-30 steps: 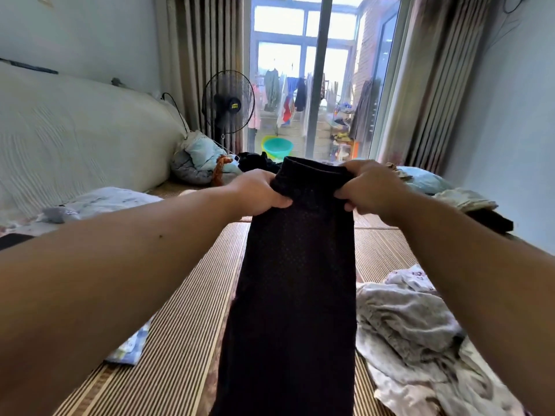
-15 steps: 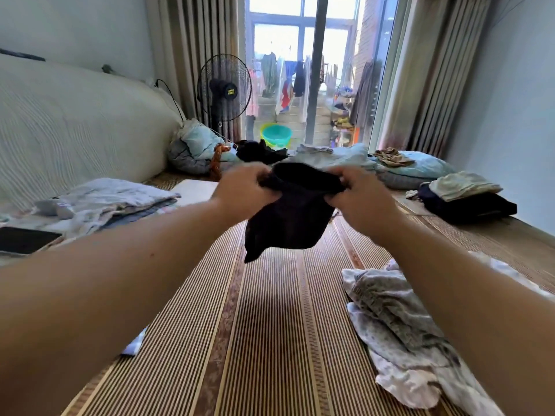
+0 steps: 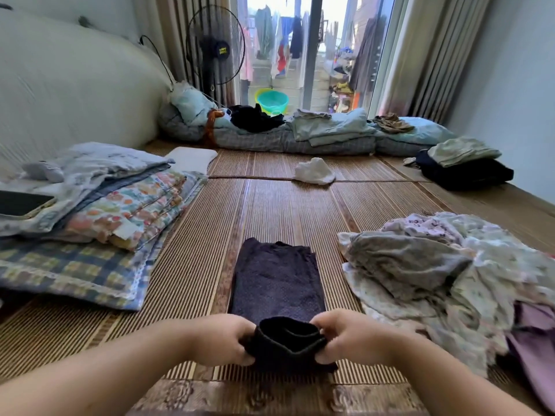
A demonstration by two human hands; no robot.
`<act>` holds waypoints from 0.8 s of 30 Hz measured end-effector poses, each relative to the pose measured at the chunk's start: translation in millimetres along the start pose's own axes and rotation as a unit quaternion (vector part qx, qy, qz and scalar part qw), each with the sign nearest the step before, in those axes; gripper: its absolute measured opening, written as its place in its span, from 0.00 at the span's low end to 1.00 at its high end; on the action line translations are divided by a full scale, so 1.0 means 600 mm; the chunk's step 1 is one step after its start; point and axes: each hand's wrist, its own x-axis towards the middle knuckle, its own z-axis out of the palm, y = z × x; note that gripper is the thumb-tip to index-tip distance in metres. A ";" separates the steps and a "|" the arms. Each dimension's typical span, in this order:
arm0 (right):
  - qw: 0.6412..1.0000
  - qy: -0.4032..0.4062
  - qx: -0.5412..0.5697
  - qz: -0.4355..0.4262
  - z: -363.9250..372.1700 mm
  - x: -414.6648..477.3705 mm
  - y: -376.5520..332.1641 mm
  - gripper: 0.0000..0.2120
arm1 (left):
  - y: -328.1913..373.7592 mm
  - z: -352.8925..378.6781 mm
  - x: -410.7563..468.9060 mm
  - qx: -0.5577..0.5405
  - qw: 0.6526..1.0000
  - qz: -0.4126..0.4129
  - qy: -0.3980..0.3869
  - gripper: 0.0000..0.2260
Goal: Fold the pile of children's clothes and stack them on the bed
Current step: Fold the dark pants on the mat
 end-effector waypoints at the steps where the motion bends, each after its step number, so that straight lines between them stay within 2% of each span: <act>1: 0.999 0.000 0.041 -0.004 -0.007 0.002 -0.003 0.06 | 0.002 -0.007 0.000 -0.058 0.998 -0.013 -0.015 0.04; 4: 0.975 0.045 0.218 -0.001 -0.031 0.028 -0.009 0.15 | -0.001 -0.033 0.006 -0.281 0.959 -0.022 -0.012 0.06; 6: 0.957 0.135 0.259 0.005 -0.046 0.062 -0.010 0.13 | -0.011 -0.047 0.027 -0.367 0.928 -0.029 0.061 0.07; 7: 0.953 0.188 0.237 0.015 -0.050 0.081 -0.010 0.13 | -0.020 -0.050 0.042 -0.366 0.922 -0.044 0.118 0.08; 9: 0.955 0.267 0.122 0.044 -0.048 0.112 0.001 0.20 | -0.039 -0.045 0.068 -0.293 0.928 -0.092 0.210 0.16; 11: 0.956 0.282 -0.063 0.046 -0.031 0.127 0.025 0.27 | -0.049 -0.024 0.081 -0.139 0.955 -0.113 0.235 0.31; 13: 0.956 0.216 -0.195 0.020 -0.005 0.125 0.047 0.29 | -0.049 -0.004 0.084 0.034 0.979 -0.052 0.194 0.36; 14: 0.959 0.162 -0.232 0.023 0.007 0.121 0.053 0.34 | -0.049 0.004 0.083 0.088 0.985 -0.019 0.150 0.35; 16: 0.957 0.065 -0.276 0.059 0.021 0.110 0.075 0.54 | -0.054 0.018 0.083 0.144 0.988 -0.009 0.052 0.37; 17: 0.951 0.036 -0.298 0.077 0.025 0.106 0.084 0.59 | -0.059 0.025 0.082 0.161 0.987 -0.019 0.023 0.39; 19: 0.944 0.025 -0.318 0.087 0.029 0.100 0.100 0.57 | -0.067 0.034 0.083 0.189 0.981 -0.032 0.011 0.41; 22: 0.938 0.045 -0.333 0.088 0.029 0.097 0.106 0.43 | -0.069 0.042 0.083 0.206 0.977 -0.040 0.033 0.38; 24: 0.932 0.039 -0.348 0.089 0.030 0.094 0.104 0.44 | -0.064 0.045 0.082 0.211 0.976 -0.044 0.042 0.37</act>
